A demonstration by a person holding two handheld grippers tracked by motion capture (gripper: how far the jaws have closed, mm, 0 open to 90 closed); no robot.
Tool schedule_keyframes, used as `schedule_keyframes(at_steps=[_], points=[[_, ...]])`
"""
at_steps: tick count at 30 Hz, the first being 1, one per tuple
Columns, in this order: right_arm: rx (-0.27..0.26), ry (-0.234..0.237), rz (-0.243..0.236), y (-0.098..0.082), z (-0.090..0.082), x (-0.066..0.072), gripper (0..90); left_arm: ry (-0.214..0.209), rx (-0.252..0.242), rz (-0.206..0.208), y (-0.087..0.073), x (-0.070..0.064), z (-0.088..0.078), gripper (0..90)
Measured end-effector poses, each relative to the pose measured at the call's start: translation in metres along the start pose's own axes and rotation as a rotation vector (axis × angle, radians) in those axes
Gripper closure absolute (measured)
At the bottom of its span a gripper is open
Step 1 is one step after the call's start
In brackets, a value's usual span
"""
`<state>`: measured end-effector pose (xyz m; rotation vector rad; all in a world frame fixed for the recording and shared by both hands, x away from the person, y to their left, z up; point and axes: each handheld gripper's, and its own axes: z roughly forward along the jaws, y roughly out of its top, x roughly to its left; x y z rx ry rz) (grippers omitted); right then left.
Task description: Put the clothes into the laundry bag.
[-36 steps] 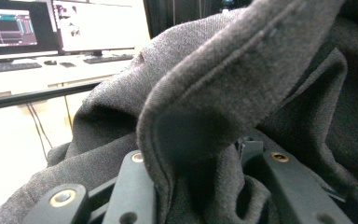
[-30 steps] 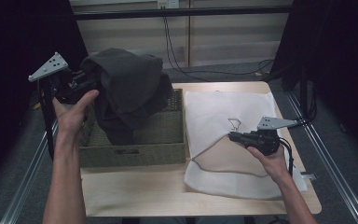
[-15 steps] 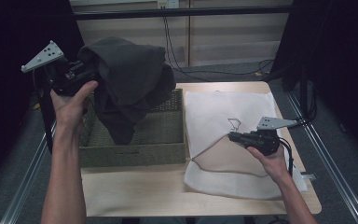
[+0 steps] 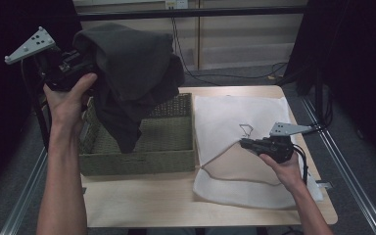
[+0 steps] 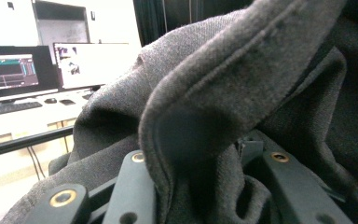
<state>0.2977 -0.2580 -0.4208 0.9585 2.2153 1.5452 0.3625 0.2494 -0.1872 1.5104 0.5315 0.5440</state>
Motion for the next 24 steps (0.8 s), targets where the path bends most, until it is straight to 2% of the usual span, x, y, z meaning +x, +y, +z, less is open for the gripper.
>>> schedule_keyframes(at_steps=[4, 6, 10, 15, 17, 24], points=[[-0.001, 0.001, 0.000, 0.000, 0.000, 0.000, 88.8, 0.000, -0.009, 0.020, 0.007, -0.003, -0.003, 68.7], [-0.001, 0.001, 0.001, 0.000, 0.000, 0.000, 88.8, 0.004, -0.014, 0.016, 0.012, -0.004, -0.006, 68.7], [0.005, 0.000, 0.000, -0.001, 0.002, 0.000, 88.8, 0.000, -0.018, 0.054, 0.026, -0.010, -0.013, 68.7], [0.007, 0.000, 0.000, -0.001, 0.003, 0.000, 88.9, -0.010, -0.058, 0.053, 0.037, -0.015, -0.020, 68.7], [0.008, -0.001, -0.002, -0.001, 0.003, 0.001, 88.8, -0.021, -0.059, 0.061, 0.039, -0.018, -0.021, 68.6], [0.008, 0.000, 0.001, -0.002, 0.003, 0.000, 88.8, -0.044, -0.089, 0.048, 0.041, -0.029, -0.022, 68.7]])
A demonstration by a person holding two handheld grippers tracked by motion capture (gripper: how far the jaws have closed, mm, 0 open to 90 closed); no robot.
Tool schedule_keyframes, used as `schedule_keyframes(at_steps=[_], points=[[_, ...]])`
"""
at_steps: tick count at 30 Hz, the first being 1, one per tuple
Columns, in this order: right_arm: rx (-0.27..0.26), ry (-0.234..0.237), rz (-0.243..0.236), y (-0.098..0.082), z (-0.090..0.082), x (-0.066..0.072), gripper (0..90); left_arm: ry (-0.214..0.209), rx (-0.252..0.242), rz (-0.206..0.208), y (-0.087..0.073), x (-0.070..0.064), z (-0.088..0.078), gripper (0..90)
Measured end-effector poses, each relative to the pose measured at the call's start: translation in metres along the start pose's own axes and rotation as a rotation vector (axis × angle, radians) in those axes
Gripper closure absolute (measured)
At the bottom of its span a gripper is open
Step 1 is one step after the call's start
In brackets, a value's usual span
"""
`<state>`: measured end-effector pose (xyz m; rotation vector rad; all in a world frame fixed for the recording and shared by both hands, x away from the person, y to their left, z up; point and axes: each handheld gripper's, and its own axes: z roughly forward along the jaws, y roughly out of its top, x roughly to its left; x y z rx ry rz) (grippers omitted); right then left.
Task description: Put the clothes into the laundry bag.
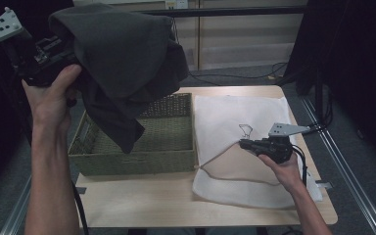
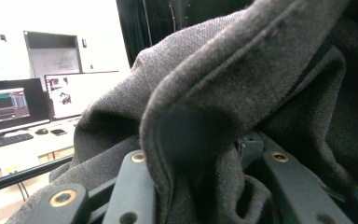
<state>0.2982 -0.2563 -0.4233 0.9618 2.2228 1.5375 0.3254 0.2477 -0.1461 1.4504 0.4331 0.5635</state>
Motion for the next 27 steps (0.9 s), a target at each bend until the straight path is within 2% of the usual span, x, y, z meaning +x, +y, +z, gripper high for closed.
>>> schedule_keyframes(at_steps=[8, 15, 23, 27], points=[[-0.002, -0.002, 0.000, 0.000, 0.000, -0.001, 88.9, -0.022, -0.016, 0.018, 0.014, -0.018, 0.000, 68.7], [0.000, -0.002, 0.004, -0.001, 0.002, -0.001, 88.9, -0.065, -0.051, 0.027, 0.021, -0.033, -0.002, 68.7], [0.003, 0.000, 0.000, -0.001, 0.002, -0.001, 88.9, -0.104, -0.078, 0.014, 0.019, -0.047, 0.001, 68.6], [0.004, 0.001, 0.002, -0.002, 0.003, -0.001, 88.9, -0.120, -0.073, 0.016, 0.015, -0.053, 0.006, 68.7]])
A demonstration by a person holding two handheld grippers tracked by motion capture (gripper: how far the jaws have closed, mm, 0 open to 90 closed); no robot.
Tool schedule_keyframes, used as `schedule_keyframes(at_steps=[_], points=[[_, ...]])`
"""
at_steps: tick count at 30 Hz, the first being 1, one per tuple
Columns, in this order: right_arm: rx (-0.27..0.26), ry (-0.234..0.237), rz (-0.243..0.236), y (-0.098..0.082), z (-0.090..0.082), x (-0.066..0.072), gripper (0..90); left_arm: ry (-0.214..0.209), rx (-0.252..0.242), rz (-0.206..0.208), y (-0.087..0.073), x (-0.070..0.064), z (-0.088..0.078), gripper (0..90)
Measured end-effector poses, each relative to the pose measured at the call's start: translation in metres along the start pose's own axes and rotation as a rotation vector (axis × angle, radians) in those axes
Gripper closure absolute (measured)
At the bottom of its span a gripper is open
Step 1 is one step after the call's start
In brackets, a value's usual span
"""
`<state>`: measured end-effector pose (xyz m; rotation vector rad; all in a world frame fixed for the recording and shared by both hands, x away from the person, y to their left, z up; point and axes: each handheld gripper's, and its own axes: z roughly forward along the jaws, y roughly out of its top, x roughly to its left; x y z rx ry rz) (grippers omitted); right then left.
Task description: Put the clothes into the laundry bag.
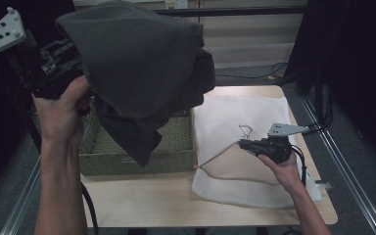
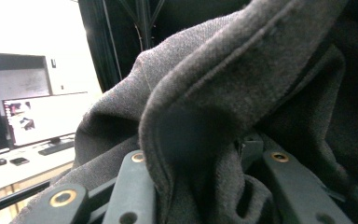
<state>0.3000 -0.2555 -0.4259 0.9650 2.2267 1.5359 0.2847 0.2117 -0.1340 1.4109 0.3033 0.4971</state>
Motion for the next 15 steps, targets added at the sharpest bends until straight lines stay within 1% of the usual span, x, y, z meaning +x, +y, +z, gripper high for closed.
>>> schedule_keyframes(at_steps=[2, 4, 7, 9, 12, 14, 15], points=[[0.001, -0.001, -0.001, 0.000, 0.000, 0.000, 88.9, -0.016, -0.005, -0.011, -0.003, -0.003, 0.003, 68.6], [-0.001, -0.001, 0.001, 0.000, 0.000, -0.001, 88.9, -0.030, -0.002, -0.002, -0.003, -0.007, 0.007, 68.7], [0.000, -0.003, 0.000, 0.000, 0.000, -0.001, 88.9, -0.042, -0.002, 0.000, -0.002, -0.012, 0.011, 68.7], [0.000, -0.001, 0.000, 0.000, 0.000, 0.000, 88.9, -0.048, -0.012, -0.002, -0.002, -0.016, 0.013, 68.6], [-0.004, -0.003, 0.001, 0.000, -0.001, -0.001, 88.9, -0.079, -0.032, -0.015, -0.004, -0.023, 0.017, 68.6], [-0.004, -0.004, 0.001, 0.000, 0.000, -0.001, 88.9, -0.085, -0.047, -0.019, -0.008, -0.028, 0.020, 68.5], [-0.005, 0.000, -0.002, 0.000, 0.000, -0.001, 89.0, -0.090, -0.044, -0.022, -0.010, -0.030, 0.023, 68.5]])
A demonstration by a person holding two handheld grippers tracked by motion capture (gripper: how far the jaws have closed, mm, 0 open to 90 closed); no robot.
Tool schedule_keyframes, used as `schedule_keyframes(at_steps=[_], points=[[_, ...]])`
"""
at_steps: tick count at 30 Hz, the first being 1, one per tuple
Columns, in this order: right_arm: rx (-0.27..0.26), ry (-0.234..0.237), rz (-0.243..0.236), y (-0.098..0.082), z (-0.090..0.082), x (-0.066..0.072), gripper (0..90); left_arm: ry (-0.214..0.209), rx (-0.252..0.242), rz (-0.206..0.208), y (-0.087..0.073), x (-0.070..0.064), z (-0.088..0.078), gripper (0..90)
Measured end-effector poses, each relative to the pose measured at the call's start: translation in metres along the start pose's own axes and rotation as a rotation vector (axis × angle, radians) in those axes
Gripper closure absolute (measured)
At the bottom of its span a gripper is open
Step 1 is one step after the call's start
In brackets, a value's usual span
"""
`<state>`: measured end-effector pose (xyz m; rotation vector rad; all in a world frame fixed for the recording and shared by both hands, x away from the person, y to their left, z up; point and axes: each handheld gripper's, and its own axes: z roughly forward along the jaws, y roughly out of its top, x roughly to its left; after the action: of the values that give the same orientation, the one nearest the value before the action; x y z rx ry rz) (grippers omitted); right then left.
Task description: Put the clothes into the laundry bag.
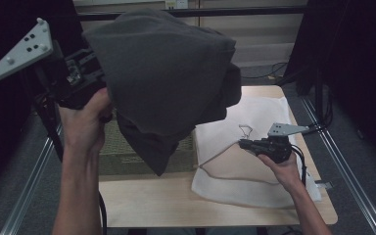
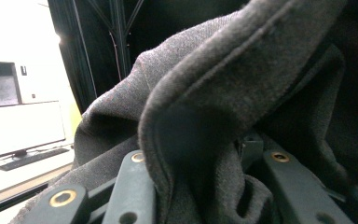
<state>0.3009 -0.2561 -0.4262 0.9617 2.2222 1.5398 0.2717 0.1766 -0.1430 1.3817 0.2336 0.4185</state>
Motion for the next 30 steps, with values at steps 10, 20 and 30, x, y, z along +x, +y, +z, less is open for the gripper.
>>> schedule_keyframes(at_steps=[10, 20, 30], points=[[-0.001, -0.003, 0.000, -0.001, -0.001, -0.001, 88.9, -0.053, -0.018, -0.017, -0.014, -0.022, 0.010, 68.5], [-0.003, -0.005, -0.003, 0.000, -0.002, 0.000, 88.9, -0.112, -0.040, -0.031, -0.024, -0.047, 0.010, 68.5], [-0.005, -0.005, 0.001, 0.000, -0.005, -0.001, 88.9, -0.181, -0.041, -0.102, -0.060, -0.067, 0.007, 68.4]])
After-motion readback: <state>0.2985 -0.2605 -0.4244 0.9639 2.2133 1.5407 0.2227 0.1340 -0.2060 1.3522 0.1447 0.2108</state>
